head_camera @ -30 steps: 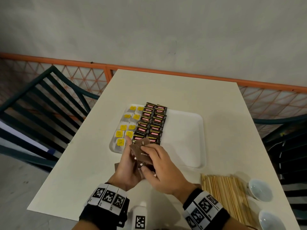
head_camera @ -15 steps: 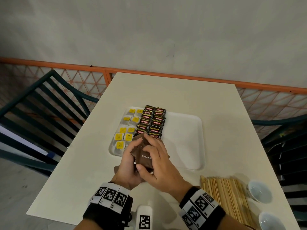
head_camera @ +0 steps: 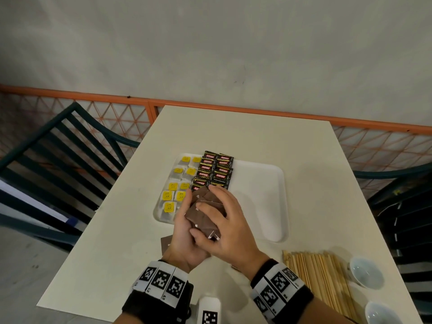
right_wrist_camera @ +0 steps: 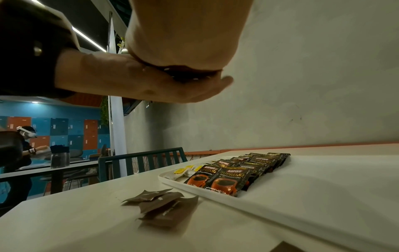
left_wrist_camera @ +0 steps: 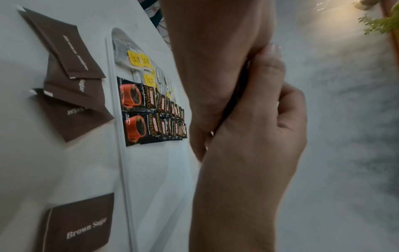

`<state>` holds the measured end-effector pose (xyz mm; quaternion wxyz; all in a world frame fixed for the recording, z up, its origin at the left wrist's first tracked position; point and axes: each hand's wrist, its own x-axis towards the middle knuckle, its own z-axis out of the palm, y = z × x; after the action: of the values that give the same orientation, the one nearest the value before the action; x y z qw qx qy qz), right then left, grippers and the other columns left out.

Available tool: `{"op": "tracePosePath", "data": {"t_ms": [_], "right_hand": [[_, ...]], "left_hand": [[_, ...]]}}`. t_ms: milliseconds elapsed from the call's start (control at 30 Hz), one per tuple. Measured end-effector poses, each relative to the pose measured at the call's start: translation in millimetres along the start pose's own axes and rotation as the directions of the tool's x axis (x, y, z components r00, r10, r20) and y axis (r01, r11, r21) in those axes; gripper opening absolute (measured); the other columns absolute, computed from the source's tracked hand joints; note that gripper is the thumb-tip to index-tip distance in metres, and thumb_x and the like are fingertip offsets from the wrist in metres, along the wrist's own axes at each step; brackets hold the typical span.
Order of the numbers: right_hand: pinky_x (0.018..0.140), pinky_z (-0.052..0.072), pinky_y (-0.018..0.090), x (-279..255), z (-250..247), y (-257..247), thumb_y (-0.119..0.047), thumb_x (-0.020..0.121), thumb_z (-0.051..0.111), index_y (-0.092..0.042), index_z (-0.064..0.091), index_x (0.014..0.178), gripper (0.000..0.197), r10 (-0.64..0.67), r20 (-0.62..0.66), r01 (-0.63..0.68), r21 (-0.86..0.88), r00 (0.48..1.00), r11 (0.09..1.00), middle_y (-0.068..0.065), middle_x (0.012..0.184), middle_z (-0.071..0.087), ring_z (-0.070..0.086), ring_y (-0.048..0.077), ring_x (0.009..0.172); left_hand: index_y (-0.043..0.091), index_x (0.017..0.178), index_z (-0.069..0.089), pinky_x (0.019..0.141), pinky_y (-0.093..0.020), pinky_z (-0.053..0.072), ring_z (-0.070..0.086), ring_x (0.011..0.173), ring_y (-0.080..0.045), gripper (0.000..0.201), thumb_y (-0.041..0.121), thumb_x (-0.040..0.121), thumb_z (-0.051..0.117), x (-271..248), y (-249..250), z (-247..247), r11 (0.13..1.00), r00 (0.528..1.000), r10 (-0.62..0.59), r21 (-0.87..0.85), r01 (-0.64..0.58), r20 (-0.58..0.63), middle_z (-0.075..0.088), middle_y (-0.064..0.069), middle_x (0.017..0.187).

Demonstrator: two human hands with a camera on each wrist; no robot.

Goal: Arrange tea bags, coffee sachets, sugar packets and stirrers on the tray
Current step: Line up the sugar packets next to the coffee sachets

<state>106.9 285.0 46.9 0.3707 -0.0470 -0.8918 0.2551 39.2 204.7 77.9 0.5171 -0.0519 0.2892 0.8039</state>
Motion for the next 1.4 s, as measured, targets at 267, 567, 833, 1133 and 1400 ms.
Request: {"op": "tracePosePath", "data": {"t_ms": [267,567,833,1133,1400], "right_hand": [[0.109,0.030,0.042,0,2,-4,-0.043,0.081,0.054,-0.020,0.055,0.107,0.034,-0.002,0.036,0.005,-0.076,0.999,0.997,0.007,0.136,0.051,0.035,0.024,0.136],[0.111,0.026,0.036,10,9,-8,-0.047,0.084,0.048,-0.036,0.043,0.133,0.050,0.050,0.186,-0.033,-0.093,0.981,0.995,0.006,0.149,0.035,0.023,0.025,0.141],[0.101,0.035,0.040,33,27,-10,-0.048,0.091,0.035,-0.023,0.058,0.115,0.042,0.227,0.168,-0.197,-0.176,0.959,0.964,-0.002,0.120,0.058,0.048,0.016,0.118],[0.117,-0.011,0.040,45,40,-6,-0.044,0.095,0.018,-0.030,0.027,0.139,0.048,0.444,0.270,-0.431,-0.109,0.854,0.896,-0.012,0.149,0.031,0.000,0.009,0.145],[0.074,0.048,0.011,39,40,-11,-0.041,0.074,0.069,-0.023,0.044,0.116,0.052,0.793,0.240,-0.806,0.379,0.560,0.455,0.004,0.114,0.051,0.055,-0.005,0.096]], "left_hand": [[0.010,0.099,0.073,0.078,-0.036,0.056,0.070,0.092,-0.023,0.066,0.063,0.081,0.038,1,2,-2,0.999,1.000,0.006,-0.038,-0.006,-0.009,0.072,-0.011,0.100],[0.017,0.110,0.069,0.100,-0.038,0.042,0.062,0.110,-0.025,0.055,0.059,0.087,0.042,5,17,-4,0.999,0.995,-0.048,0.014,0.050,-0.087,0.069,-0.009,0.108],[0.018,0.127,0.055,0.094,-0.035,0.049,0.060,0.115,-0.022,0.066,0.064,0.083,0.040,30,39,-22,0.979,0.980,-0.193,0.054,0.195,-0.043,0.064,-0.007,0.120],[0.012,0.089,0.075,0.085,-0.042,0.046,0.063,0.092,-0.030,0.031,0.020,0.062,0.064,44,65,-46,0.962,0.965,-0.261,0.089,0.258,0.026,0.069,-0.016,0.098],[0.016,0.110,0.066,0.072,-0.044,0.058,0.070,0.085,-0.030,0.075,0.016,0.038,0.087,55,66,-62,0.978,0.960,-0.201,-0.020,0.209,0.197,0.071,-0.018,0.099]]}}
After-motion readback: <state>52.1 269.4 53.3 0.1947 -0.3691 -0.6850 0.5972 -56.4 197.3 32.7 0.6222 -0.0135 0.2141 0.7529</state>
